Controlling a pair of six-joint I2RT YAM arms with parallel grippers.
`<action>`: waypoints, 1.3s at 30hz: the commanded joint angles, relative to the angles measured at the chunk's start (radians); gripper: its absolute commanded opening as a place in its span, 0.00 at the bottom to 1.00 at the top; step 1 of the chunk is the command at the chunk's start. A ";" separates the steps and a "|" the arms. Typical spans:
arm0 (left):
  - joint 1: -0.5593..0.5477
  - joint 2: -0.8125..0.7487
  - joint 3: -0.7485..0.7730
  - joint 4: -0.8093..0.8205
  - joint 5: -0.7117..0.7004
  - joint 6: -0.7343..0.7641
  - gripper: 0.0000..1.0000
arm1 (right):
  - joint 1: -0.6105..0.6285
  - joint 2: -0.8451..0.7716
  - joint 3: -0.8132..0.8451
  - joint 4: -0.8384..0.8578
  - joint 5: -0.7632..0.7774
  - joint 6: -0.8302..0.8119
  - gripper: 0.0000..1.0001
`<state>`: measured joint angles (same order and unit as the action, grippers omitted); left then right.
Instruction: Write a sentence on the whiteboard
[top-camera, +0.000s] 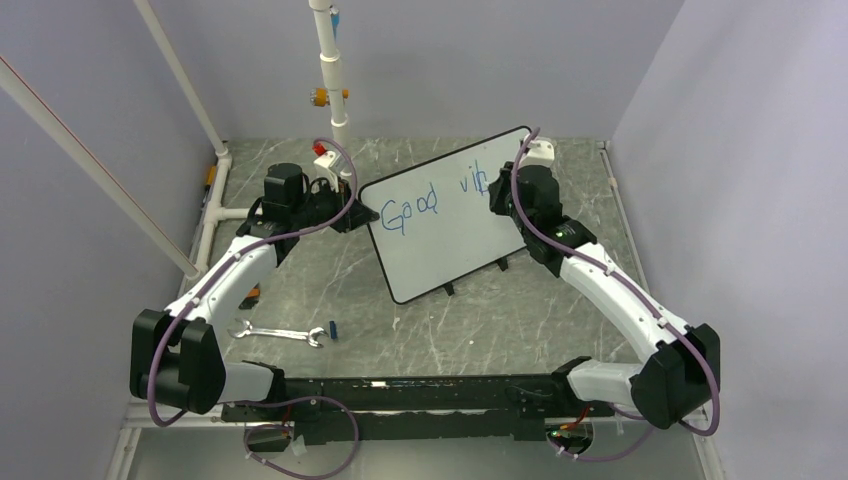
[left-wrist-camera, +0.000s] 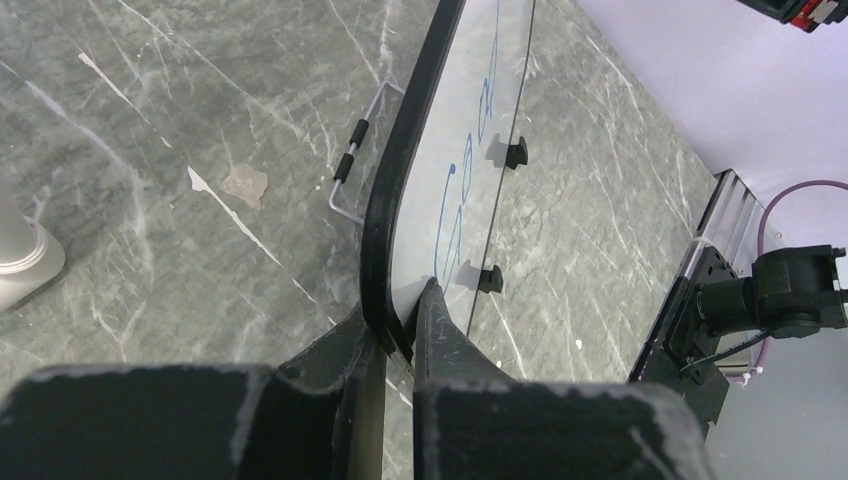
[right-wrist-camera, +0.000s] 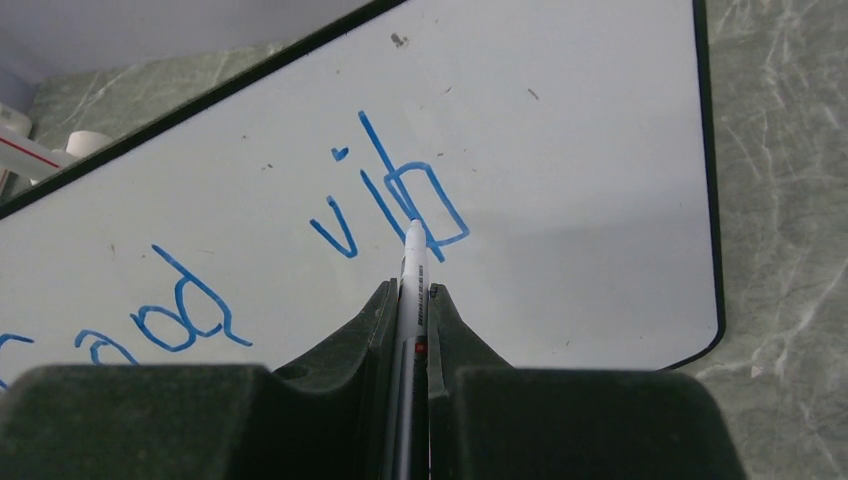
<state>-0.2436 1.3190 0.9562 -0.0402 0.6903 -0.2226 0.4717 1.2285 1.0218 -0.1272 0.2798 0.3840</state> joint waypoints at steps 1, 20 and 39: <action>0.005 -0.006 0.002 -0.033 -0.166 0.181 0.00 | -0.017 0.001 0.070 0.011 0.038 -0.033 0.00; 0.003 -0.004 0.004 -0.034 -0.169 0.183 0.00 | -0.066 0.085 0.094 0.042 -0.005 -0.030 0.00; -0.003 -0.001 0.005 -0.039 -0.177 0.192 0.00 | -0.117 0.137 0.139 0.051 -0.036 -0.025 0.00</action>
<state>-0.2440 1.3190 0.9562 -0.0471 0.6830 -0.2230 0.3607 1.3533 1.0916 -0.1268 0.2588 0.3588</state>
